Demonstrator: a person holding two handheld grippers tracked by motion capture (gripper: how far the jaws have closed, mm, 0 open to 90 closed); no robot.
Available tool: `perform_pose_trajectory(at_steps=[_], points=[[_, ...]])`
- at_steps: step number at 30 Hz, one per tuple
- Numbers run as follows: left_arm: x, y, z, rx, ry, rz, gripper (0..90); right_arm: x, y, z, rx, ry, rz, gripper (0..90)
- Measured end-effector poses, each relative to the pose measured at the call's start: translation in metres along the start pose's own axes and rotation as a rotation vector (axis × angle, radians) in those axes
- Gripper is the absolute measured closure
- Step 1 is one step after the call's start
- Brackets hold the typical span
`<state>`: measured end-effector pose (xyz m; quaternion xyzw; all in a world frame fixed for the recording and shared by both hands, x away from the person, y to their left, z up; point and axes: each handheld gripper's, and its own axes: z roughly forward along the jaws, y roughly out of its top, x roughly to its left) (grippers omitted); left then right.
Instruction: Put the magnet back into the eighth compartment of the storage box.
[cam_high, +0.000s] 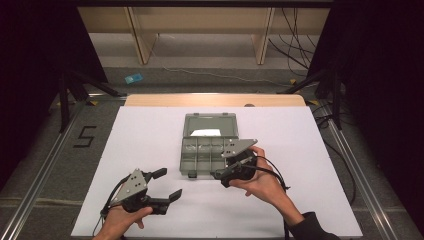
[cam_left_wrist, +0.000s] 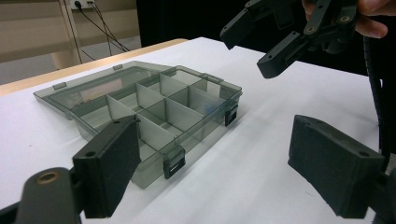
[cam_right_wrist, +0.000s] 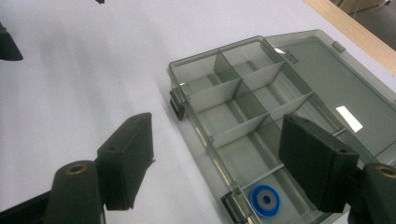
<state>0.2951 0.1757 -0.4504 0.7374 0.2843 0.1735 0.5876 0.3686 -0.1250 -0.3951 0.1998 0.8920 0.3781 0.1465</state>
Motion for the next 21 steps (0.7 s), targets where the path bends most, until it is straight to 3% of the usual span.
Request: perform_pose_trajectory(at_steps=[21], points=[[0.000, 0.000, 0.000, 0.001, 0.000, 0.001, 16.3, 0.003, -0.016, -0.007, -0.010, 0.015, 0.017, 27.5]])
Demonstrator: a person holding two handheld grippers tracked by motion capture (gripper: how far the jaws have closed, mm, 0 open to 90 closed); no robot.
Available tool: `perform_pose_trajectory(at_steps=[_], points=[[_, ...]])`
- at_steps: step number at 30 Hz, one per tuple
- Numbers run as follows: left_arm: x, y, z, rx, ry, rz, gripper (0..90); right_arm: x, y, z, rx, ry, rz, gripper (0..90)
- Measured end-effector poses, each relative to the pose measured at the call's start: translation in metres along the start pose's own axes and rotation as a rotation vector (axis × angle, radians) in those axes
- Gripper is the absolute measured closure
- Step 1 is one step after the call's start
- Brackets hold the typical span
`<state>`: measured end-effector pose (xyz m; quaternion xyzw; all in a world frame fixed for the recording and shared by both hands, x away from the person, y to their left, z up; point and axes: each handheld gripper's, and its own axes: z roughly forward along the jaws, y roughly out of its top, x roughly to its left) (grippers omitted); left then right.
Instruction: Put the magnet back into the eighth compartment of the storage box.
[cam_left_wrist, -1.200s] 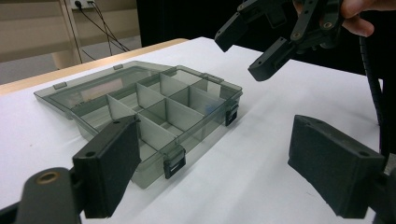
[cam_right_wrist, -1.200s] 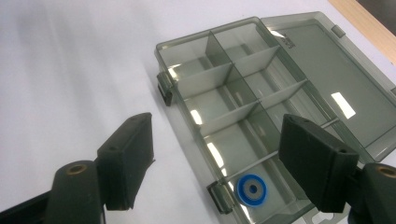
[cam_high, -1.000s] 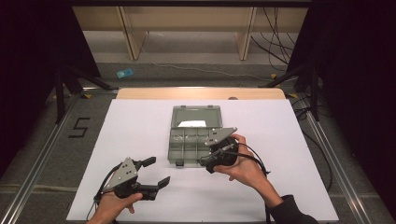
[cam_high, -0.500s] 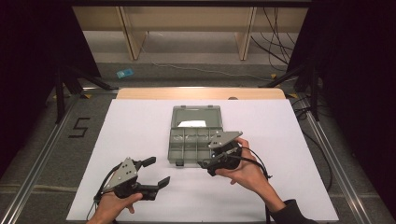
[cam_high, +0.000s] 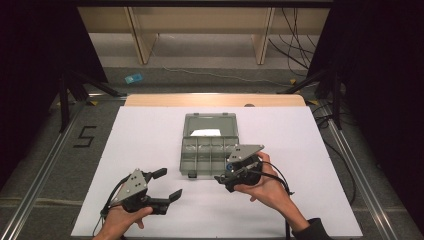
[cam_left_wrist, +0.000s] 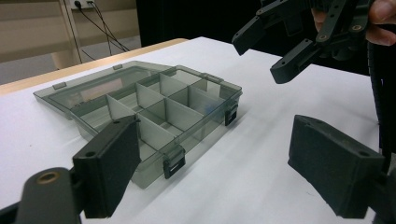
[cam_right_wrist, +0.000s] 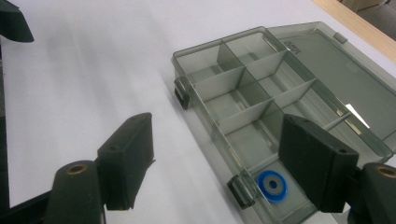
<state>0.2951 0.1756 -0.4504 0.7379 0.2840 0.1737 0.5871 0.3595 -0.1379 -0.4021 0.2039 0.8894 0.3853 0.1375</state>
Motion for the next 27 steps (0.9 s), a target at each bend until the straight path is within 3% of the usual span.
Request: perform_pose_trajectory(at_steps=[7, 12, 27], points=[[0.000, 0.000, 0.000, 0.000, -0.001, 0.000, 16.4, 0.001, -0.004, 0.001, 0.009, 0.002, 0.001, 27.5], [-0.002, -0.001, 0.002, 0.005, -0.030, 0.012, 18.3, 0.002, -0.006, 0.000, 0.008, 0.004, 0.003, 27.4], [-0.002, 0.000, 0.001, 0.006, -0.018, 0.002, 17.4, 0.003, -0.011, -0.009, -0.025, -0.010, 0.024, 26.8]])
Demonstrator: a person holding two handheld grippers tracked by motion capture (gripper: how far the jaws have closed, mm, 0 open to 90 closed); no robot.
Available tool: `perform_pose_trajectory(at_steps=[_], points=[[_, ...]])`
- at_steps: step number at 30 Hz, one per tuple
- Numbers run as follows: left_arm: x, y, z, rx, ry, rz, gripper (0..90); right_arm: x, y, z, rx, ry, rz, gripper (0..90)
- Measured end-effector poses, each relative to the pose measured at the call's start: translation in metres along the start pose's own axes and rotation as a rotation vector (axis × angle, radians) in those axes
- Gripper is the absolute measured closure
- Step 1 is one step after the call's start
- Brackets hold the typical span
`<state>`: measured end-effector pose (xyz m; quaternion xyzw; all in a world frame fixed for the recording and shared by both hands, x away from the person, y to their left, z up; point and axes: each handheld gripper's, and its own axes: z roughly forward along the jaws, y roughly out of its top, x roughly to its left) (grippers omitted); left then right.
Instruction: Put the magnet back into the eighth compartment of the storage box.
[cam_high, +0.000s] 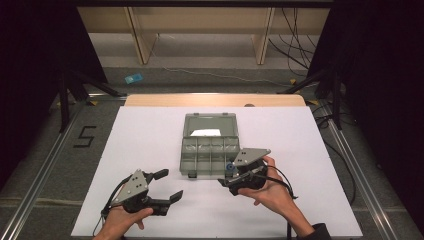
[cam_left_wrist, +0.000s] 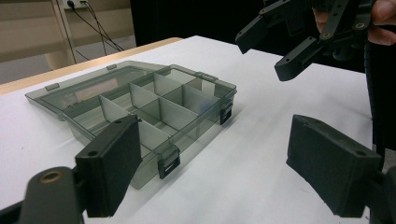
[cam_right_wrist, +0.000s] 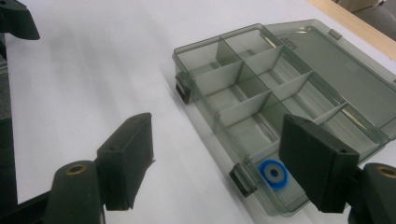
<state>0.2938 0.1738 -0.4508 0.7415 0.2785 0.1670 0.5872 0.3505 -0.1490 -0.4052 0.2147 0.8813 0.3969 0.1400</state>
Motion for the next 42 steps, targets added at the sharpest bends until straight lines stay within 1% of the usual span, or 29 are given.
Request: perform_pose_trajectory(at_steps=[2, 5, 6, 7, 8, 10, 11, 14, 15, 16, 17, 19, 20, 21, 23, 24, 25, 26, 27, 29, 31, 33, 35, 36, 39, 40, 41, 42], points=[[0.000, 0.000, 0.000, -0.001, -0.001, 0.005, 17.3, 0.000, -0.001, -0.002, -0.005, 0.005, 0.006, 26.7], [0.001, 0.000, 0.000, -0.004, 0.000, 0.003, 17.2, 0.000, -0.004, -0.004, -0.021, -0.004, 0.010, 26.0], [0.001, 0.000, 0.000, -0.004, 0.000, 0.003, 17.2, 0.000, -0.005, -0.006, -0.024, -0.002, 0.020, 26.0], [0.001, 0.000, 0.000, -0.005, -0.001, 0.003, 17.1, 0.000, -0.006, -0.006, -0.035, -0.009, 0.016, 25.9], [0.001, 0.000, 0.000, -0.005, -0.001, 0.003, 17.1, 0.000, -0.007, -0.007, -0.036, -0.001, 0.018, 25.7], [0.001, 0.000, -0.001, -0.006, -0.001, 0.004, 17.0, 0.000, -0.008, -0.009, -0.034, -0.008, 0.023, 25.8], [0.001, 0.001, -0.001, -0.006, -0.001, 0.005, 17.0, 0.000, -0.010, -0.011, -0.049, -0.008, 0.033, 25.5], [0.001, 0.001, -0.001, -0.014, -0.001, 0.001, 16.8, 0.000, -0.013, -0.013, -0.056, -0.011, 0.034, 25.5], [0.001, 0.001, 0.000, -0.025, -0.008, 0.001, 16.7, -0.001, -0.015, -0.015, -0.075, -0.013, 0.036, 25.4], [0.001, 0.001, -0.001, -0.017, -0.003, 0.011, 16.7, -0.001, -0.015, -0.015, -0.075, -0.013, 0.036, 25.4], [0.002, 0.002, -0.001, -0.021, -0.007, 0.014, 16.6, 0.000, -0.017, -0.018, -0.082, -0.018, 0.044, 25.3], [0.001, 0.002, -0.001, -0.023, -0.007, 0.014, 16.6, -0.001, -0.018, -0.019, -0.090, -0.015, 0.043, 25.2], [0.001, 0.002, -0.001, -0.025, -0.007, 0.012, 16.6, -0.001, -0.020, -0.020, -0.097, -0.014, 0.047, 25.1], [0.001, 0.001, -0.001, -0.028, -0.001, 0.000, 16.5, -0.001, -0.022, -0.022, -0.106, -0.015, 0.054, 25.0], [0.001, 0.002, -0.001, -0.032, 0.000, 0.000, 16.5, -0.001, -0.023, -0.024, -0.109, -0.019, 0.057, 24.6], [0.001, 0.002, -0.001, -0.032, 0.000, 0.001, 16.3, -0.001, -0.026, -0.026, -0.113, -0.014, 0.067, 24.3], [0.001, 0.002, -0.001, -0.032, 0.000, 0.000, 16.3, -0.001, -0.026, -0.026, -0.113, -0.014, 0.067, 24.3], [0.000, 0.002, -0.001, -0.032, 0.000, -0.003, 16.3, -0.001, -0.028, -0.027, -0.125, -0.020, 0.061, 24.0], [0.000, 0.002, -0.001, -0.032, 0.000, -0.003, 16.3, -0.001, -0.029, -0.028, -0.123, -0.007, 0.074, 23.6], [0.000, 0.002, -0.001, -0.033, 0.000, -0.003, 16.2, 0.000, -0.033, -0.030, -0.149, -0.016, 0.072, 23.3], [0.000, 0.002, -0.001, -0.034, 0.000, -0.004, 16.2, 0.000, -0.035, -0.032, -0.149, -0.016, 0.081, 23.2], [0.001, 0.002, -0.001, -0.036, 0.000, 0.000, 16.2, 0.000, -0.038, -0.036, -0.173, -0.021, 0.076, 22.1], [0.001, 0.002, -0.001, -0.036, 0.000, 0.000, 16.2, 0.000, -0.040, -0.037, -0.176, -0.029, 0.083, 22.1], [0.001, 0.002, -0.001, -0.037, 0.001, 0.000, 16.2, 0.000, -0.042, -0.040, -0.197, -0.035, 0.091, 22.1], [0.001, 0.002, -0.001, -0.048, -0.008, -0.002, 16.1, 0.000, -0.046, -0.043, -0.208, -0.039, 0.113, 21.9], [0.001, 0.002, -0.001, -0.048, -0.008, -0.002, 16.2, 0.000, -0.046, -0.043, -0.208, -0.039, 0.113, 21.9], [0.001, 0.002, -0.001, -0.049, -0.008, -0.002, 16.2, -0.001, -0.048, -0.044, -0.226, -0.038, 0.116, 21.7], [0.001, 0.002, -0.001, -0.049, -0.008, -0.002, 16.2, -0.001, -0.049, -0.045, -0.224, -0.041, 0.123, 21.6]])
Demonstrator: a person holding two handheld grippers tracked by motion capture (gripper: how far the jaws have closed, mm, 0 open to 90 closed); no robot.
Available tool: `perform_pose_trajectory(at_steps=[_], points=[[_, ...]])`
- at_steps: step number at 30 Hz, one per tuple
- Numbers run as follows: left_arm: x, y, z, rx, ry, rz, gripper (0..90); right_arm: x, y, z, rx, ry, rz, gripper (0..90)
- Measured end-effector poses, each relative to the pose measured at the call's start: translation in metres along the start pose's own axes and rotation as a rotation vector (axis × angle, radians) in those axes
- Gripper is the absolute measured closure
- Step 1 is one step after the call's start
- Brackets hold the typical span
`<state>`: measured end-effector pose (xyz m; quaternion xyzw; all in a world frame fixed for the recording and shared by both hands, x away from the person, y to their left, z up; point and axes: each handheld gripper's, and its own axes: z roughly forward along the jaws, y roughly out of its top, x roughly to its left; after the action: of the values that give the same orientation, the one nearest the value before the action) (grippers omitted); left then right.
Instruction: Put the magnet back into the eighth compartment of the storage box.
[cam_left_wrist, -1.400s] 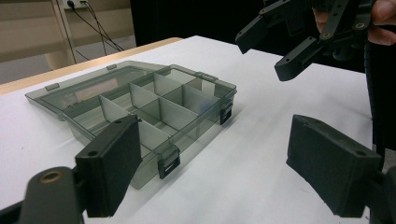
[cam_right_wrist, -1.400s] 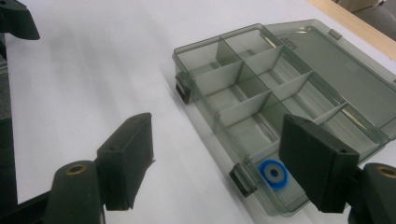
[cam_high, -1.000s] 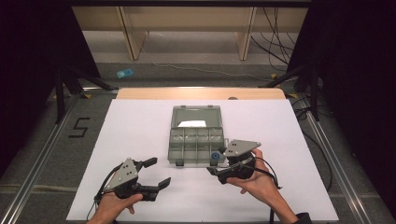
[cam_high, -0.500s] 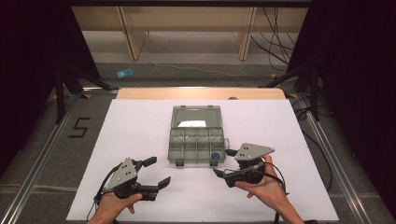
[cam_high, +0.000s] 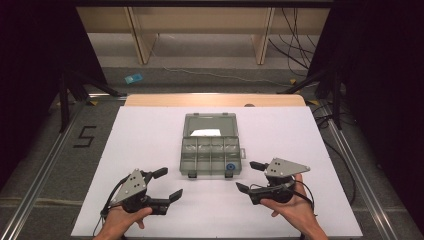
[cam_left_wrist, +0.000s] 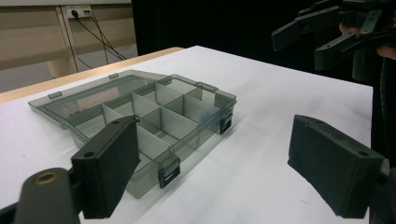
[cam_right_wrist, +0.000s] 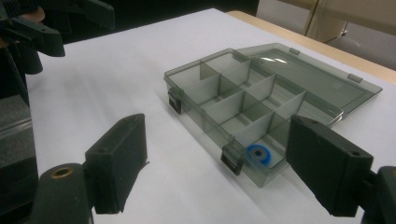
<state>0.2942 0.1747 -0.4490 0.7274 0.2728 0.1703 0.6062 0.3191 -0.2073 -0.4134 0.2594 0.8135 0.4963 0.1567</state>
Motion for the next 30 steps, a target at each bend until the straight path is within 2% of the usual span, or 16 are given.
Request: perform_pose_trajectory(at_steps=[5, 8, 9, 11, 13, 14, 16, 17, 22, 24, 30], points=[[0.000, 0.000, -0.001, 0.006, 0.007, 0.002, 16.1, 0.000, -0.004, -0.003, -0.011, 0.001, 0.032, 21.0], [0.000, 0.001, -0.001, 0.005, 0.007, 0.003, 16.1, 0.000, -0.005, -0.004, -0.024, -0.010, 0.025, 20.8], [0.000, 0.001, -0.001, 0.005, 0.006, 0.007, 16.1, 0.000, -0.006, -0.005, -0.011, 0.008, 0.040, 20.8], [0.000, 0.001, -0.001, 0.004, 0.007, 0.005, 16.1, 0.001, -0.007, -0.006, -0.016, 0.010, 0.045, 20.8], [0.000, 0.001, -0.001, 0.004, 0.007, 0.006, 16.1, 0.000, -0.007, -0.006, -0.030, -0.009, 0.026, 20.8], [0.000, 0.001, -0.001, 0.003, 0.006, 0.005, 16.1, 0.001, -0.007, -0.006, -0.025, 0.006, 0.044, 20.7], [0.000, 0.001, -0.001, 0.001, 0.006, 0.005, 16.1, 0.001, -0.008, -0.008, -0.026, -0.001, 0.047, 20.7], [0.000, 0.001, -0.001, 0.001, 0.007, 0.005, 16.2, 0.001, -0.008, -0.008, -0.036, -0.008, 0.032, 20.6], [0.000, 0.001, -0.001, 0.001, 0.006, 0.005, 16.1, 0.003, -0.010, -0.009, -0.041, -0.008, 0.046, 20.5], [0.000, 0.001, -0.001, 0.001, 0.007, 0.005, 16.1, 0.002, -0.010, -0.010, -0.055, -0.016, 0.037, 20.5], [0.000, 0.001, -0.001, 0.002, 0.005, 0.005, 16.1, 0.003, -0.012, -0.013, -0.041, -0.009, 0.054, 20.4]])
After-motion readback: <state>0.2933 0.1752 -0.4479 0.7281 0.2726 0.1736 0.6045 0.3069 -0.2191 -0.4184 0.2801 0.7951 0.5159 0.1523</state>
